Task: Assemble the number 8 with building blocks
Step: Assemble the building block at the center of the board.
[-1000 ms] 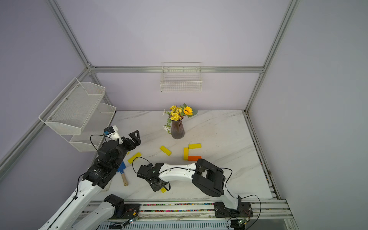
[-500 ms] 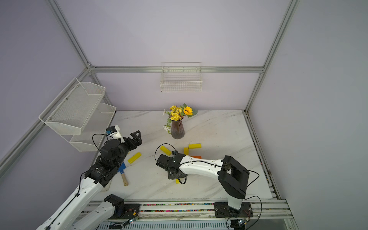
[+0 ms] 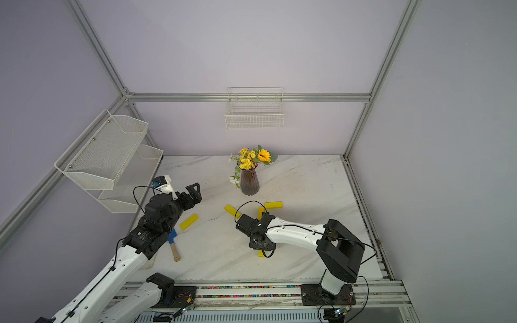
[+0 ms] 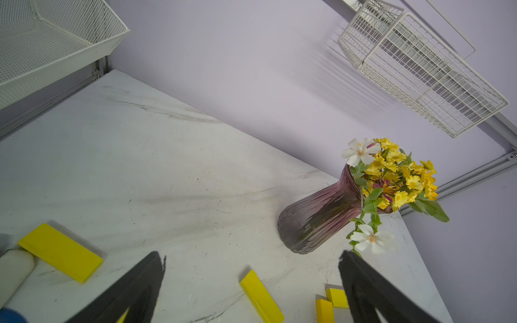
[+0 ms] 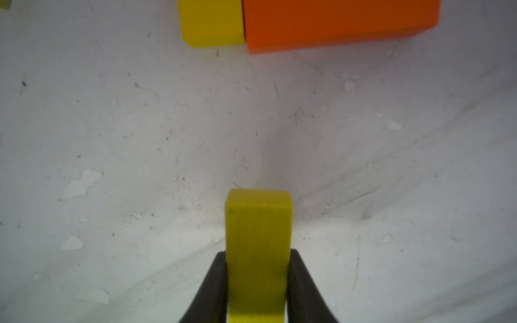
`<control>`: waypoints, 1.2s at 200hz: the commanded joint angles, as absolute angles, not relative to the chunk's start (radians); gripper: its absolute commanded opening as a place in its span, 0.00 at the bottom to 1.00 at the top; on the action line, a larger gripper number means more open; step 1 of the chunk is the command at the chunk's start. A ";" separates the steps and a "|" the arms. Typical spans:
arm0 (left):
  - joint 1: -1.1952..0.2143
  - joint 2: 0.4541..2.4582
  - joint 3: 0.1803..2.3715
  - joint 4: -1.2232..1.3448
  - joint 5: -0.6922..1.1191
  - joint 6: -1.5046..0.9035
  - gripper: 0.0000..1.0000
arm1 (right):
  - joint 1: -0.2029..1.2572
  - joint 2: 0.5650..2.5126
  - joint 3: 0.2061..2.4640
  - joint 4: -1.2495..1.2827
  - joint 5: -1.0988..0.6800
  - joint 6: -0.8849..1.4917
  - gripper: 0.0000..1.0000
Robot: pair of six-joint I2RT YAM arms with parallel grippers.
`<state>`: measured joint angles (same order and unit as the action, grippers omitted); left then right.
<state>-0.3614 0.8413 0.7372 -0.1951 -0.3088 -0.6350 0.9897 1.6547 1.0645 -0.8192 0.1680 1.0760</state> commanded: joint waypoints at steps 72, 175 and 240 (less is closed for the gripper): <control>-0.363 0.839 0.744 -0.148 -0.309 -0.632 1.00 | 0.908 1.751 1.100 -0.740 0.179 0.887 0.06; -0.364 0.858 0.748 -0.145 -0.309 -0.637 1.00 | 0.881 1.824 1.158 -0.725 0.158 0.808 0.08; -0.364 0.857 0.742 -0.141 -0.310 -0.634 1.00 | 0.879 1.828 1.160 -0.721 0.156 0.832 0.14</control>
<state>-0.3614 0.8619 0.7372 -0.1848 -0.3096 -0.6353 0.8860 1.8122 1.1408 -0.7387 0.1577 0.8246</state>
